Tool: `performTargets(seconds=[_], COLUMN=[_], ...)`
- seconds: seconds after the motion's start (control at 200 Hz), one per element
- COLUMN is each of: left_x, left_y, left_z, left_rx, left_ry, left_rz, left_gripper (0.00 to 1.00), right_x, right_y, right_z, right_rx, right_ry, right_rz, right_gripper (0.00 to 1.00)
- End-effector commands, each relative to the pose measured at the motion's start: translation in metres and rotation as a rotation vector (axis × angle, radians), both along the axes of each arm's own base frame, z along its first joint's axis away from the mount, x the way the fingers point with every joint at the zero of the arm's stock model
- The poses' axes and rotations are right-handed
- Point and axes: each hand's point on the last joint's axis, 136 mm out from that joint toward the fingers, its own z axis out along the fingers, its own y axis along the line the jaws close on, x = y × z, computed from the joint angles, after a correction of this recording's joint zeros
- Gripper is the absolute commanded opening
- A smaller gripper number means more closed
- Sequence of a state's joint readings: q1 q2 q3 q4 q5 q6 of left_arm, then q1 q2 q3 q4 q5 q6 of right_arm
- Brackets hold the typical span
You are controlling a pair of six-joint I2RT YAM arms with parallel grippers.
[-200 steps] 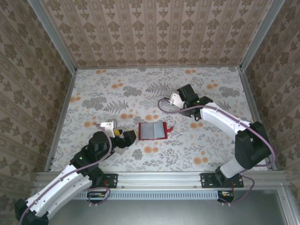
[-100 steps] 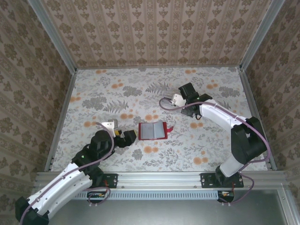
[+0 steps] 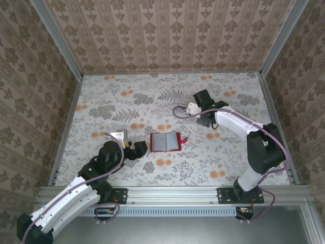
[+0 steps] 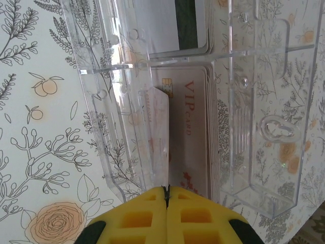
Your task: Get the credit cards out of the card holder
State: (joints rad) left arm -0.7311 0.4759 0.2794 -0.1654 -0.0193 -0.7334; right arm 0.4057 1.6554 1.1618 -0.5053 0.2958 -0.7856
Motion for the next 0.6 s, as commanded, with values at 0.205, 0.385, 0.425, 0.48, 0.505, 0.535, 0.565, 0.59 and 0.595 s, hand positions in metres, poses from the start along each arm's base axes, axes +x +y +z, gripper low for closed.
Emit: performTargets(seconds=[0.205,0.385,0.425,0.48,0.505,0.535,0.565,0.59,0.595], left_x=[0.001,0.002,0.002,0.002,0.002,0.002,0.002,0.002,0.002], left_y=[0.001,0.001,0.001,0.001,0.001,0.002,0.002,0.002,0.002], left_z=[-0.005,-0.007,-0.007,-0.006,-0.007,-0.007,-0.007,-0.008,-0.008], left_rx=[-0.017,-0.016,-0.015,-0.016,-0.015,-0.015,-0.015,-0.016,-0.016], left_ry=[0.009,0.013,0.016,0.012,0.013,0.014,0.014,0.014,0.014], left_rz=[0.007,0.008,0.009,0.009,0.011,0.011,0.013,0.013,0.013], left_gripper=[1.0,1.0,1.0,1.0,1.0,1.0,1.0,1.0,1.0], right_x=[0.011,0.011,0.01,0.009,0.009,0.01,0.011,0.011,0.011], right_y=[0.005,0.005,0.006,0.007,0.008,0.009,0.008,0.008,0.007], right_z=[0.02,0.015,0.017,0.019,0.021,0.024,0.026,0.027,0.027], right_rx=[0.004,-0.006,-0.001,0.008,0.01,0.012,0.014,0.012,0.011], right_ry=[-0.048,-0.04,-0.036,-0.028,-0.028,-0.034,-0.038,-0.043,-0.042], right_rz=[0.038,0.049,0.049,0.049,0.051,0.052,0.051,0.053,0.052], right_gripper=[0.0,0.0,0.0,0.0,0.0,0.0,0.0,0.0,0.0])
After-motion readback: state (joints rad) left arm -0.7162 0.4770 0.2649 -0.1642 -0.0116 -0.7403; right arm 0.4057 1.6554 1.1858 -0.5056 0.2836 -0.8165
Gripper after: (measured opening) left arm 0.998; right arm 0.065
